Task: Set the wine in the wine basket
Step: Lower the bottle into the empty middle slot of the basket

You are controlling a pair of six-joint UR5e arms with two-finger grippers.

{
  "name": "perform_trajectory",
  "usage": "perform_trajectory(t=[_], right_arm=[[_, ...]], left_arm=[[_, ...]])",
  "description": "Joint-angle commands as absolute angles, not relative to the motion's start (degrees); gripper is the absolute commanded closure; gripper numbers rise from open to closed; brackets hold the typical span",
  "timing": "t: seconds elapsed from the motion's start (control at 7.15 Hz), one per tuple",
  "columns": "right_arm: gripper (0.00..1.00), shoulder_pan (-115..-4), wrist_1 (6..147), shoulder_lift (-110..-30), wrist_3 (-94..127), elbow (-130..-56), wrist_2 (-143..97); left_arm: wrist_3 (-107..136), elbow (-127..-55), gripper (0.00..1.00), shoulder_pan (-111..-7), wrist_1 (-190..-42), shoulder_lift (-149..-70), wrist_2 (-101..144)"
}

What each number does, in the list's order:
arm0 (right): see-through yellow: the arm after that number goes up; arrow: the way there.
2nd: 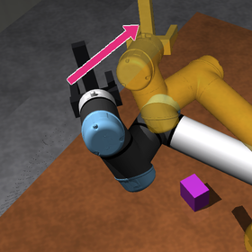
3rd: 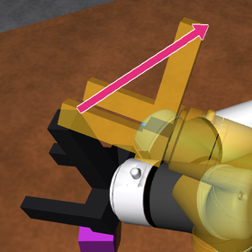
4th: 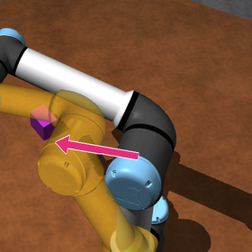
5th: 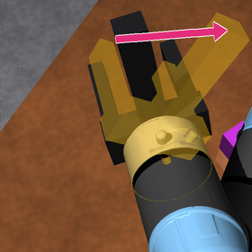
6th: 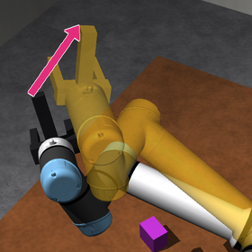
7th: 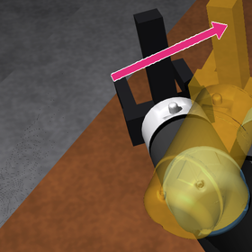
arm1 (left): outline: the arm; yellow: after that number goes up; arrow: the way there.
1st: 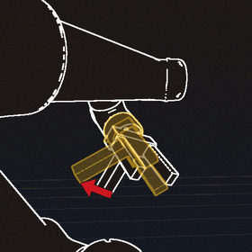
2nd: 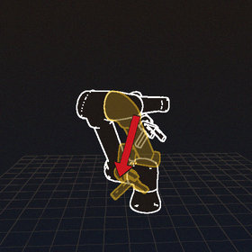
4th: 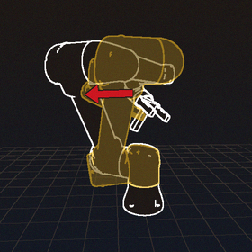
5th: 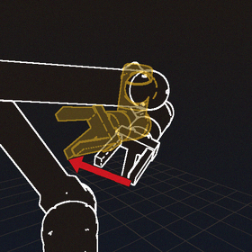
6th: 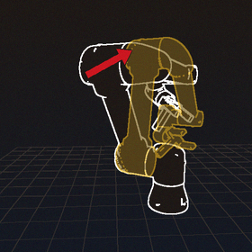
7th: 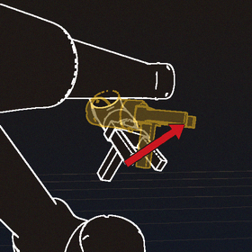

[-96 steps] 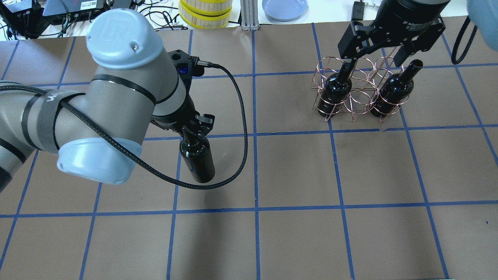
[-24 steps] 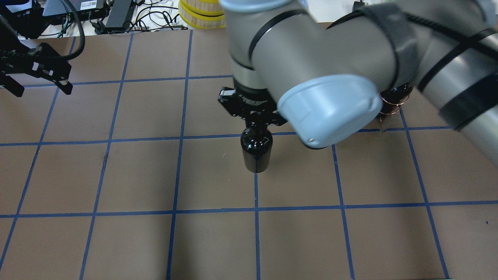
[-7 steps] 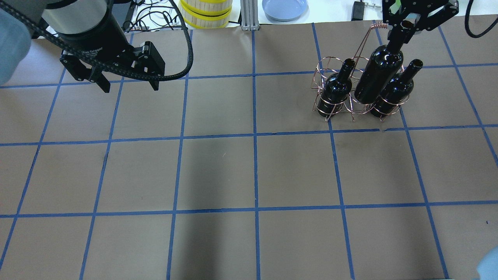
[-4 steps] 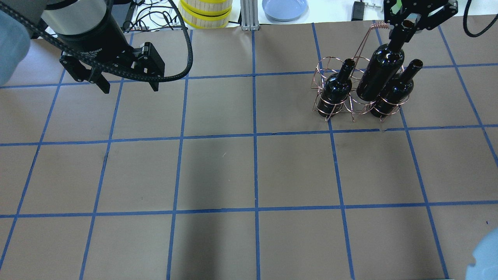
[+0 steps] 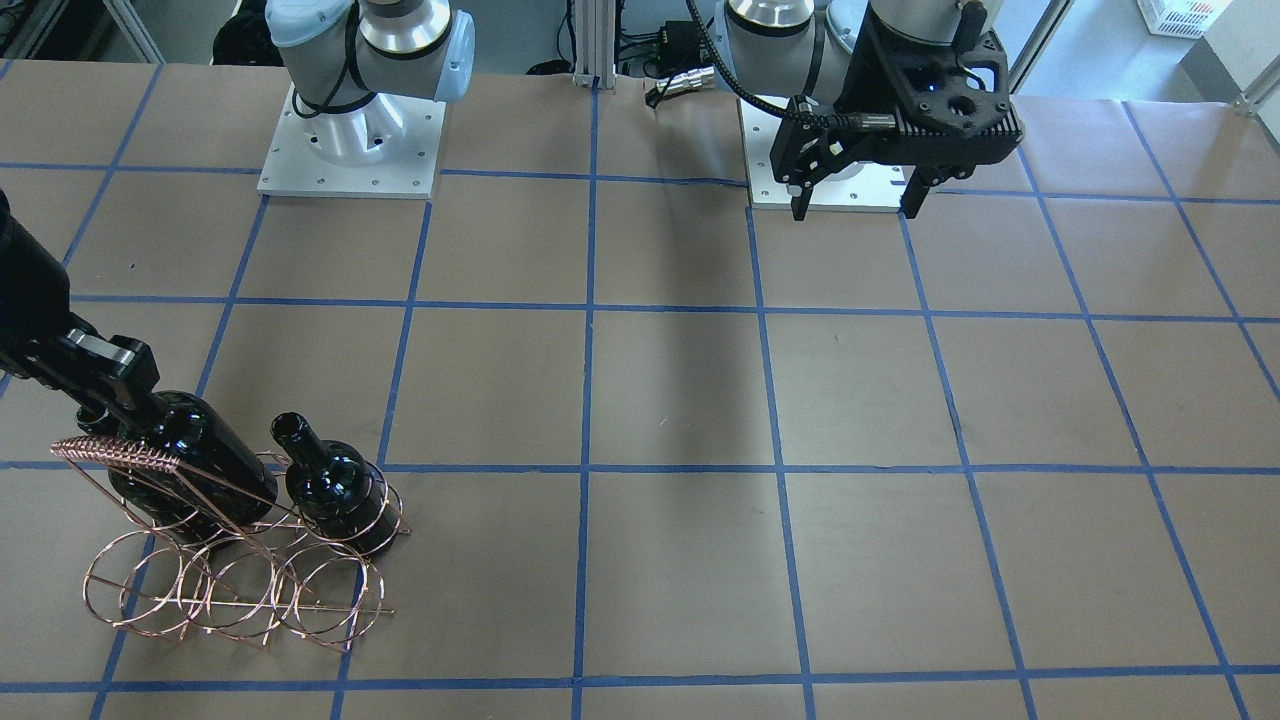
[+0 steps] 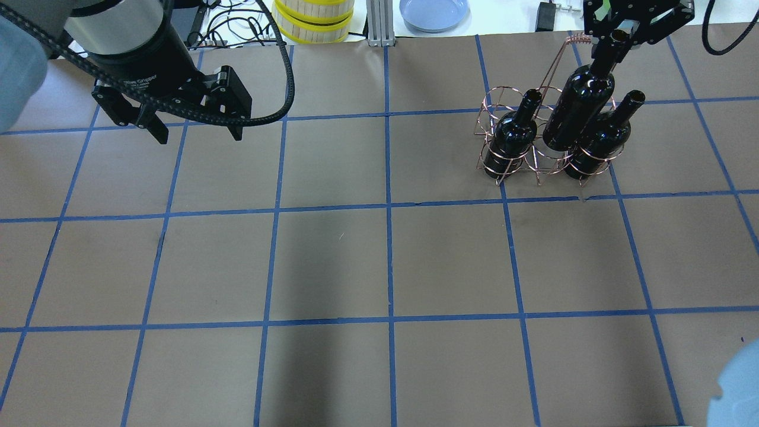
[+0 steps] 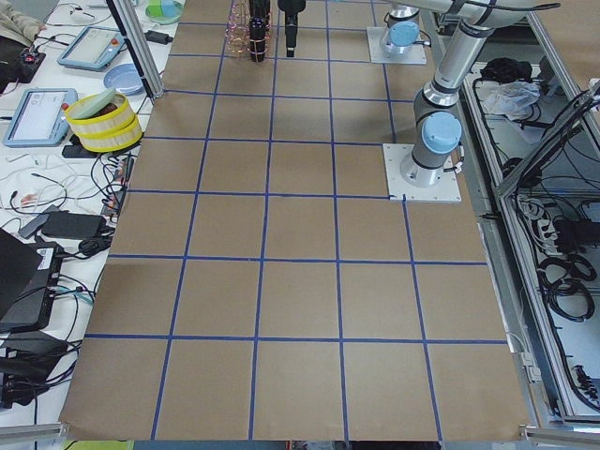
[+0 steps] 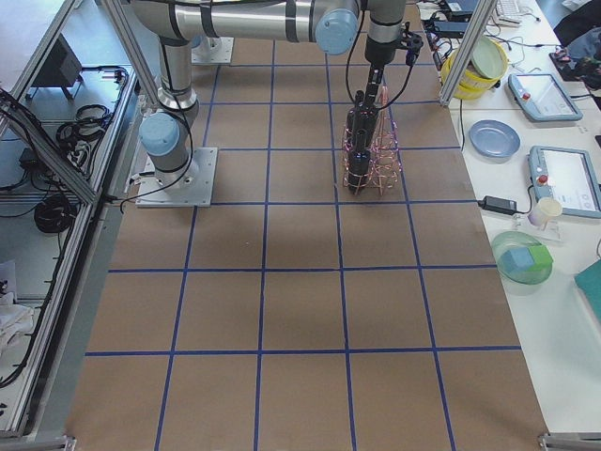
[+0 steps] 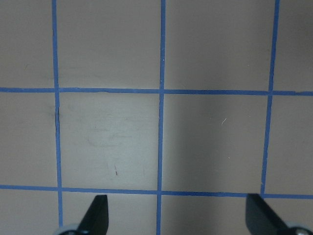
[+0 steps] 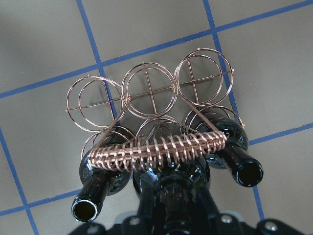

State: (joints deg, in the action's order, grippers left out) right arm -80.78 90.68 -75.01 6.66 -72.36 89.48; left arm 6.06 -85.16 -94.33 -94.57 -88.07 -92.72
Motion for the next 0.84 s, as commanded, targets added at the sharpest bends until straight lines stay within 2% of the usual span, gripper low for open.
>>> perform_trajectory(t=[0.0,0.7], right_arm=[[1.00,-80.8,91.1,-74.9,6.8,-72.4,88.9],[1.00,-80.9,93.9,-74.6,6.7,-75.7,88.9]], left_arm=[[6.1,-85.2,0.00,-94.3,-94.7,-88.1,-92.7],[6.1,-85.9,0.00,-94.5,-94.4,-88.0,-92.8]])
